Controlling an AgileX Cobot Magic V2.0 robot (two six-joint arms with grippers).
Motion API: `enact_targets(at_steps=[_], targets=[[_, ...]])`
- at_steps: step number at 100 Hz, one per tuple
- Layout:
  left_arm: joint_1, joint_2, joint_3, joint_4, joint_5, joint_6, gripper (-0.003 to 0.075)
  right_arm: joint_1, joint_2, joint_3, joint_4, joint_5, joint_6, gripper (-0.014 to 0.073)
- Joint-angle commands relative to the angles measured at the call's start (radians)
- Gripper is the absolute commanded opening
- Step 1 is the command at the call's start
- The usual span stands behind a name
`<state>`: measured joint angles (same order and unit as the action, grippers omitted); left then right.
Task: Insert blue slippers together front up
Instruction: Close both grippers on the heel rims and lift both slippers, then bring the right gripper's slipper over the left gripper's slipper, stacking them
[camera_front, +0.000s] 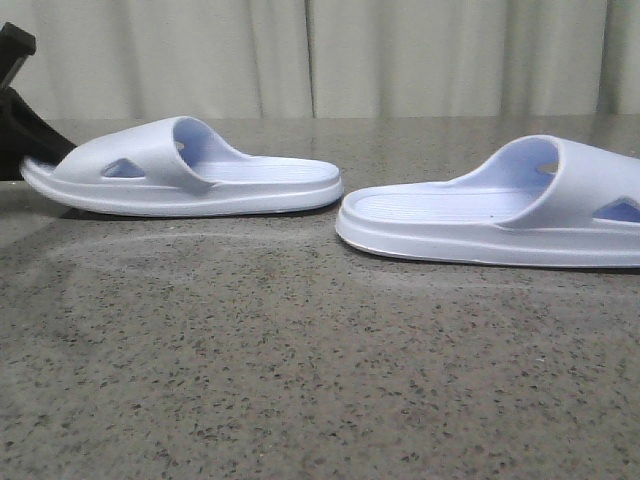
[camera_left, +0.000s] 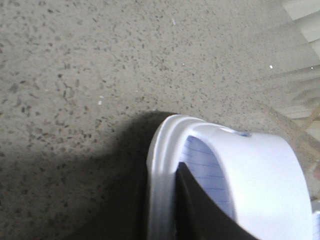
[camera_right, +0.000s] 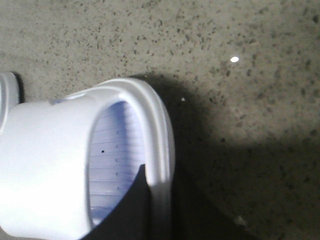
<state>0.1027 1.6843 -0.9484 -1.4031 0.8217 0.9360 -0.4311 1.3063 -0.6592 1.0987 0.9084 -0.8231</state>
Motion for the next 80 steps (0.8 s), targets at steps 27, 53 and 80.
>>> enact_targets(at_steps=[27, 53, 80], targets=[[0.114, -0.22, -0.02, 0.032, 0.073, 0.01, 0.0015, -0.078, -0.033, -0.021, 0.367, 0.208, -0.179, -0.0107], [0.21, -0.226, -0.02, -0.039, 0.282, 0.01, 0.0015, -0.092, -0.036, -0.021, 0.489, 0.345, -0.223, -0.0106], [0.175, -0.226, -0.02, -0.083, 0.344, 0.006, 0.0015, -0.012, -0.034, -0.047, 0.516, 0.303, -0.243, -0.0106]])
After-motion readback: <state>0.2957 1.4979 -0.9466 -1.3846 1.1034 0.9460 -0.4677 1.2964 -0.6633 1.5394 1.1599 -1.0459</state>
